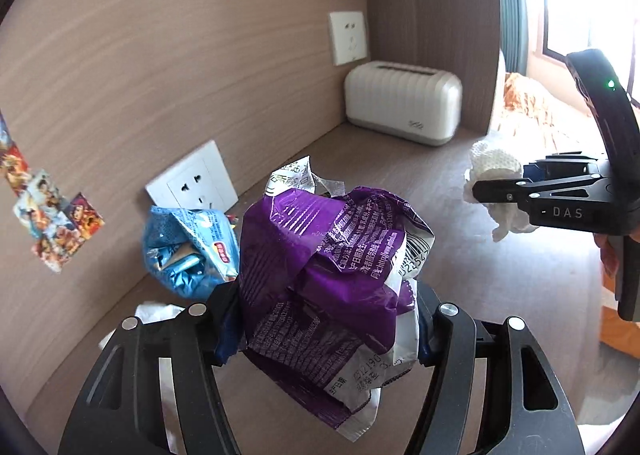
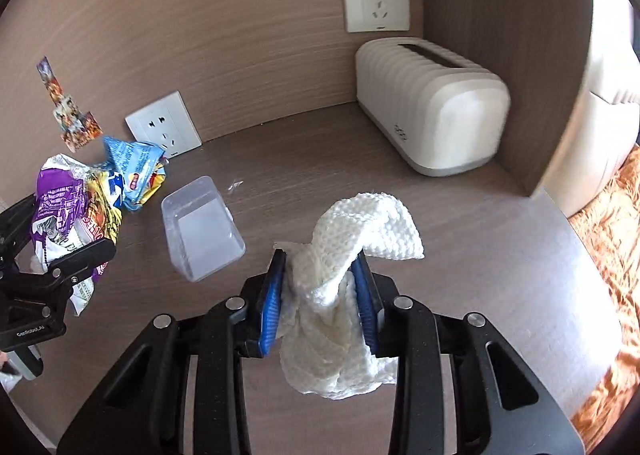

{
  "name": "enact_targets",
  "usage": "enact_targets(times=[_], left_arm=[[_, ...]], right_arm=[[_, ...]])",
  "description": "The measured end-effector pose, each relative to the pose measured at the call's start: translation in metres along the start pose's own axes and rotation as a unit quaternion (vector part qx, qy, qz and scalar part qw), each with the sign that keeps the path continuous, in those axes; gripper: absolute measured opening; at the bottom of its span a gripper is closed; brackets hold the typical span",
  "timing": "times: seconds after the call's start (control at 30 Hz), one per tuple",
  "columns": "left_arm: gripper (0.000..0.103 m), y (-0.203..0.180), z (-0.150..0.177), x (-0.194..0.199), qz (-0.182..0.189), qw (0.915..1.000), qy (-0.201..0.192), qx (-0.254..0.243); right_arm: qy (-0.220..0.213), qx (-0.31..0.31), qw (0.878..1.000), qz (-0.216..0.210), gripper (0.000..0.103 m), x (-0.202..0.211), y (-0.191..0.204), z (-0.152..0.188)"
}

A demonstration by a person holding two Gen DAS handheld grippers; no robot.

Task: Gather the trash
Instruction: 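Carry both items over the white bin and open both tools to drop them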

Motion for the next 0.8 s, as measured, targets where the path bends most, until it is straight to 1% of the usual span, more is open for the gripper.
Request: enact_targets(times=[0.1, 0.23, 0.47, 0.6, 0.8], left_arm=[[0.063, -0.022, -0.002, 0.012, 0.012, 0.9999, -0.005, -0.003], [0.063, -0.058, -0.005, 0.021, 0.039, 0.9991, -0.010, -0.015], [0.063, -0.129, -0.011, 0.035, 0.101, 0.9942, -0.016, -0.032], [0.063, -0.174, -0.014, 0.040, 0.137, 0.9892, -0.015, -0.052], [0.063, -0.245, -0.017, 0.049, 0.193, 0.9774, -0.013, -0.085]], right_arm=[[-0.007, -0.012, 1.000, -0.004, 0.035, 0.021, -0.008, 0.009], [-0.010, -0.023, 1.000, 0.000, 0.035, 0.045, -0.018, 0.020], [-0.011, -0.042, 0.999, 0.015, 0.035, 0.087, -0.044, 0.046], [-0.006, -0.064, 0.997, 0.033, 0.035, 0.108, -0.071, 0.069], [0.004, -0.108, 0.992, 0.058, 0.035, 0.141, -0.114, 0.110]])
Point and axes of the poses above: each gripper's, at about its wrist camera, not at the fingertips, and x roughly against the way its jaws point, y to its left, z to its underside, the point moved 6 cm from there along -x, roughly the way its jaws point, and after that the axes turned 8 degrees about -x, right-handed, at the moved point
